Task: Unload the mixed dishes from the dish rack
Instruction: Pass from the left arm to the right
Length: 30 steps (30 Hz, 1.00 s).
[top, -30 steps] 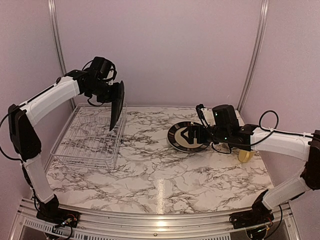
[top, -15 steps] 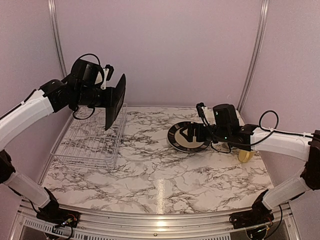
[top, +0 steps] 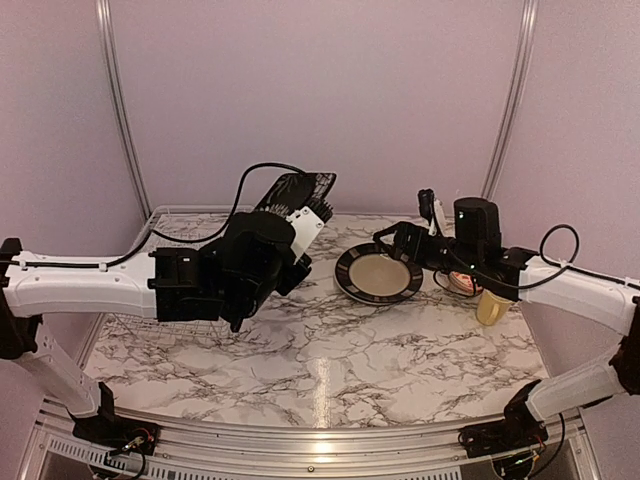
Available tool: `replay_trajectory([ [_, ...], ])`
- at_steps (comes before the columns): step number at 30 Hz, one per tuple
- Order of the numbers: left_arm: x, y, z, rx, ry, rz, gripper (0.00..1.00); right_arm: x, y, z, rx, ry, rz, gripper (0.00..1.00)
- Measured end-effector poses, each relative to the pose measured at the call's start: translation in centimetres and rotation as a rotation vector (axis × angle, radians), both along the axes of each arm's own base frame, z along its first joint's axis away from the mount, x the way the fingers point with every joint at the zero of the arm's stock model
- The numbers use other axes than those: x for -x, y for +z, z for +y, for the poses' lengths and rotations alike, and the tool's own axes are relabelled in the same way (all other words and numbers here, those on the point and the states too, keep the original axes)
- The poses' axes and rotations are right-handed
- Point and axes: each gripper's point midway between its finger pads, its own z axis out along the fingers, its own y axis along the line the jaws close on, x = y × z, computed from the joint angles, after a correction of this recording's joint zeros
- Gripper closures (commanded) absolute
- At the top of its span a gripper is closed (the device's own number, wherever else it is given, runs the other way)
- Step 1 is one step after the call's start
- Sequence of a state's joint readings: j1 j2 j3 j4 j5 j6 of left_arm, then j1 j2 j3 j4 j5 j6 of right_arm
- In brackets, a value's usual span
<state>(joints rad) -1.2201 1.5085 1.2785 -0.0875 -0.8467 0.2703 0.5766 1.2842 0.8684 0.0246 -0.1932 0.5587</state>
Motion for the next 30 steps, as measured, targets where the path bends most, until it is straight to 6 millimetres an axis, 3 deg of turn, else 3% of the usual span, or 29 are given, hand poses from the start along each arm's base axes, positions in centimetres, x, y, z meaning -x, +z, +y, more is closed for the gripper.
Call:
replay_trajectory([
  [6,-0.5,-3.6,-3.0,-0.218,0.062,-0.129,1.0,-0.3,4.2,-3.2,-0.169,-0.052,-0.049,0.02],
  [12,0.3,-8.7,-6.1,-0.437,0.039,-0.194,1.0,0.6,5.7,-2.0,-0.245,0.029,-0.051,0.02],
  [17,1.1,-11.3,-7.7,-0.544,-0.003,-0.224,1.0,0.3,2.9,-0.3,-0.24,0.093,0.035,0.13],
  [22,1.8,-10.9,-8.6,-0.542,-0.013,-0.243,1.0,0.1,-1.0,1.1,-0.214,0.127,0.145,0.22],
  [25,2.3,-10.3,-9.3,-0.533,-0.021,-0.253,1.0,0.1,-1.7,1.5,-0.217,0.143,0.166,0.34],
  [30,2.9,-11.1,-10.1,-0.543,-0.036,-0.256,1.0,0.2,-1.4,2.2,-0.25,0.178,0.164,0.59],
])
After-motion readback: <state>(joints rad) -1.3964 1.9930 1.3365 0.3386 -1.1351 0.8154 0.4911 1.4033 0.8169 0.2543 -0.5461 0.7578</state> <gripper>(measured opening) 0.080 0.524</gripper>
